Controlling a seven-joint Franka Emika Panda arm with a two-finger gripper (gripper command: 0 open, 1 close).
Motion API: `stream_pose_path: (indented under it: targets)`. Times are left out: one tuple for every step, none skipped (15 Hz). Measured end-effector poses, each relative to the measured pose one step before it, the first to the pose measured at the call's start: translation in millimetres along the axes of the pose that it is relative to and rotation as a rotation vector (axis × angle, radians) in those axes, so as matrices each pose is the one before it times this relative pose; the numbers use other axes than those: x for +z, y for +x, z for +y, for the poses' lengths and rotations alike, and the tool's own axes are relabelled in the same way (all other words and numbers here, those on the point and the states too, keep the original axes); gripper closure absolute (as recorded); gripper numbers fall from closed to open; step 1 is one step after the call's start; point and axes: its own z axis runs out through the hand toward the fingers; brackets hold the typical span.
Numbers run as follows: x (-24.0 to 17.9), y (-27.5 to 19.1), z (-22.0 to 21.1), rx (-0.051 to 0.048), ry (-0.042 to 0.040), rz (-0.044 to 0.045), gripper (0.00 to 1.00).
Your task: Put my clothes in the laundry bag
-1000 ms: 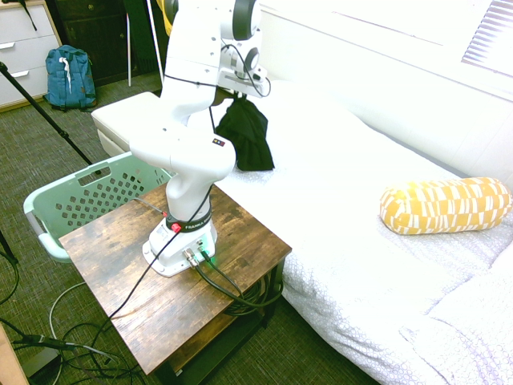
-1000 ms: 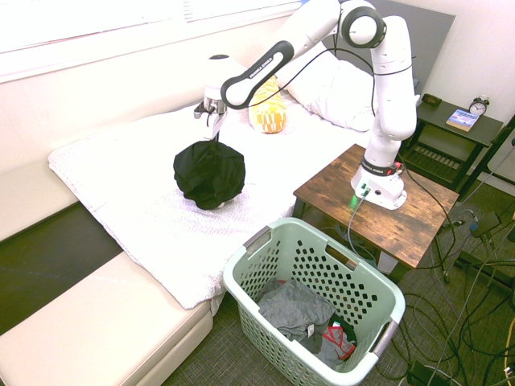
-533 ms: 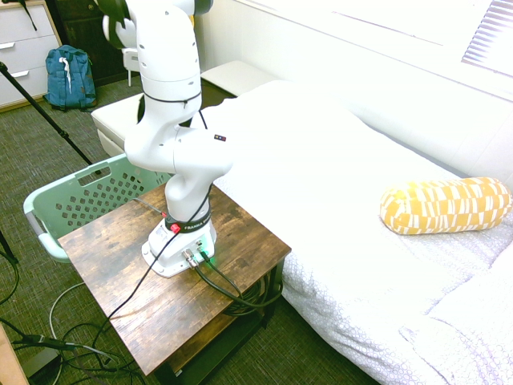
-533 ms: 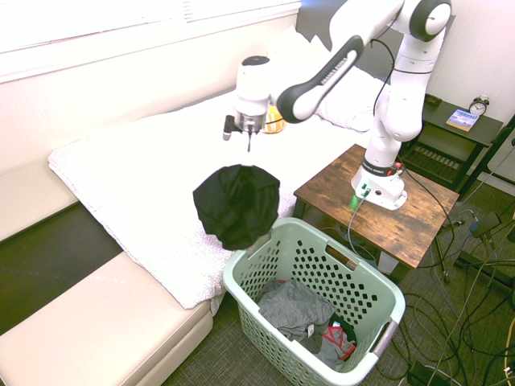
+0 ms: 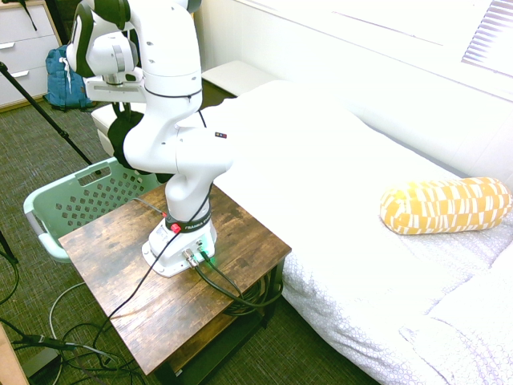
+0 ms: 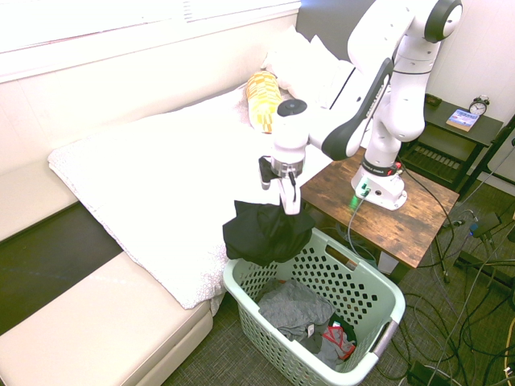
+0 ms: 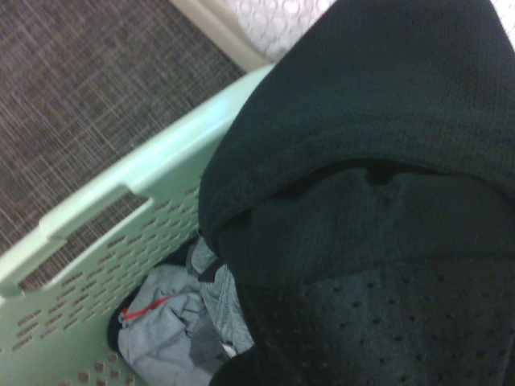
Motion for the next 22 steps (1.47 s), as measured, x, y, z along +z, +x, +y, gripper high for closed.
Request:
stream_pose_path:
  targets:
    - [12.22, -17.72, 0.24, -0.02157, -0.01828, 0.00401, 1.00]
    - [11.46, -16.40, -0.45, -0.01452, -0.01856, 0.00610, 1.00]
    - [11.63, -15.90, -1.01, -0.01325, -0.01970, 0.00119, 1.00]
    - [12.57, -13.79, -1.26, -0.00849, -0.01552, -0.00351, 0.00]
    - [13.34, -9.03, -0.75, 0.00136, -0.02002, -0.01471, 0.00]
    - [10.42, -3.65, -1.04, 0.00201, -0.01539, -0.01485, 0.00]
    - [5.97, 4.13, -1.25, 0.00903, -0.00170, -0.00752, 0.00]
    - [3.18, 9.53, 0.14, 0.01511, 0.00012, -0.00345, 0.00]
    - [1.39, 8.43, 0.64, 0.01124, 0.00079, -0.00214, 0.00]
    - [1.24, 6.15, 0.51, 0.00728, 0.00039, -0.00513, 0.00]
    - [1.14, 6.25, 0.45, 0.00346, 0.00144, -0.00440, 0.00]
    - [0.70, 2.04, 0.08, 0.00108, 0.00087, -0.00158, 0.00]
    - [0.46, 0.61, 0.08, 0.00122, -0.00053, -0.00041, 0.00]
    - [0.49, 2.27, 0.35, 0.00159, -0.00091, -0.00060, 0.00]
    - [0.28, 3.47, 0.40, 0.00494, 0.00001, 0.00143, 0.00]
    - [-0.98, 9.76, 1.43, 0.01745, 0.00222, 0.00399, 0.00]
    - [-3.93, 18.83, 3.31, 0.03008, 0.00688, 0.00754, 0.00]
    - [-7.51, 27.79, 8.10, 0.03957, 0.01097, 0.00426, 0.00]
    - [-10.51, 37.71, 14.28, 0.04929, 0.01554, 0.00386, 0.00]
    - [-11.96, 40.35, 18.98, 0.04979, 0.01636, 0.00853, 0.00]
    - [-12.31, 38.63, 21.03, 0.04622, 0.01384, 0.01132, 0.00]
    - [-11.50, 34.87, 22.76, 0.04900, 0.01160, 0.01388, 0.00]
